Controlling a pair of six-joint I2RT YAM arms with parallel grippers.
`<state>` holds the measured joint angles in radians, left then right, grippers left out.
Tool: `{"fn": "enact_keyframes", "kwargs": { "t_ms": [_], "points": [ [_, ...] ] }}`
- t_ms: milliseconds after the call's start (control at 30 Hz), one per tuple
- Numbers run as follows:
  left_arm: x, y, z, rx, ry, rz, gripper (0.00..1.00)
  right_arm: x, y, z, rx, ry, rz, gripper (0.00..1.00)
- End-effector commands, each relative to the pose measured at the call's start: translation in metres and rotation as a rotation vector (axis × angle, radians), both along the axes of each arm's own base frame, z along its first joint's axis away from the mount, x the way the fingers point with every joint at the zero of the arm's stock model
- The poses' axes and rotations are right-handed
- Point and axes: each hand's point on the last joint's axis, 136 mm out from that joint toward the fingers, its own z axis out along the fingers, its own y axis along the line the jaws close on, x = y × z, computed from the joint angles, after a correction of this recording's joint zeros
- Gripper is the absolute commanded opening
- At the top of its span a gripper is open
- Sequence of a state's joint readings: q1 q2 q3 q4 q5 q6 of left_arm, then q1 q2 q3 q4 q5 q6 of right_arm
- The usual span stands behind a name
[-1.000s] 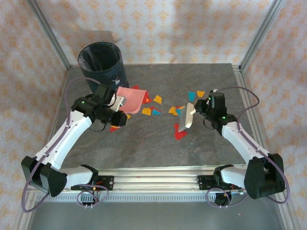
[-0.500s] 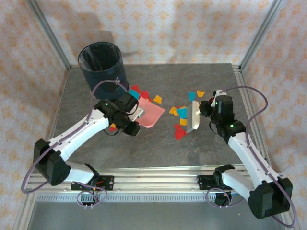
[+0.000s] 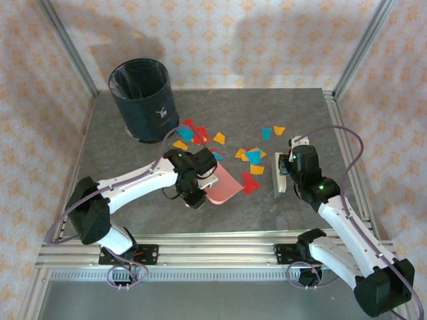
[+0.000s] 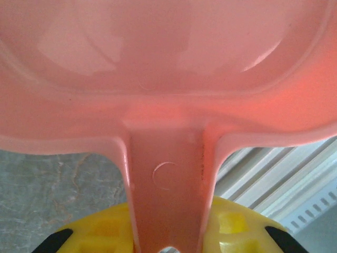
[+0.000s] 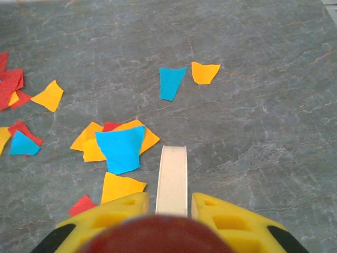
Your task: Sweep away the paper scraps from the table
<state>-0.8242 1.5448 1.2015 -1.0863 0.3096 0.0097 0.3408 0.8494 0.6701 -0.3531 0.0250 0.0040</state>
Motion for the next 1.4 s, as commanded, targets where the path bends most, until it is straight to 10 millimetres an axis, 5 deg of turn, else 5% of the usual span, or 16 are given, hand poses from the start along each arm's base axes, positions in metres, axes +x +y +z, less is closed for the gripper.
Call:
{"fn": "enact_keyframes", "kwargs": {
  "t_ms": [0,467,1367],
  "points": [
    [-0.018,0.002,-0.011,0.049,0.05,-0.052,0.0,-0.001,-0.01,0.002,-0.085,-0.025,-0.024,0.0],
    [-0.039,-0.011,-0.035,0.139,0.155,-0.129,0.0,-0.001,0.015,-0.01,-0.121,0.01,0.104,0.0],
    [0.0,-0.035,-0.055,0.222,0.187,-0.081,0.0,-0.02,0.098,-0.025,0.014,0.122,0.464,0.0]
  ]
}}
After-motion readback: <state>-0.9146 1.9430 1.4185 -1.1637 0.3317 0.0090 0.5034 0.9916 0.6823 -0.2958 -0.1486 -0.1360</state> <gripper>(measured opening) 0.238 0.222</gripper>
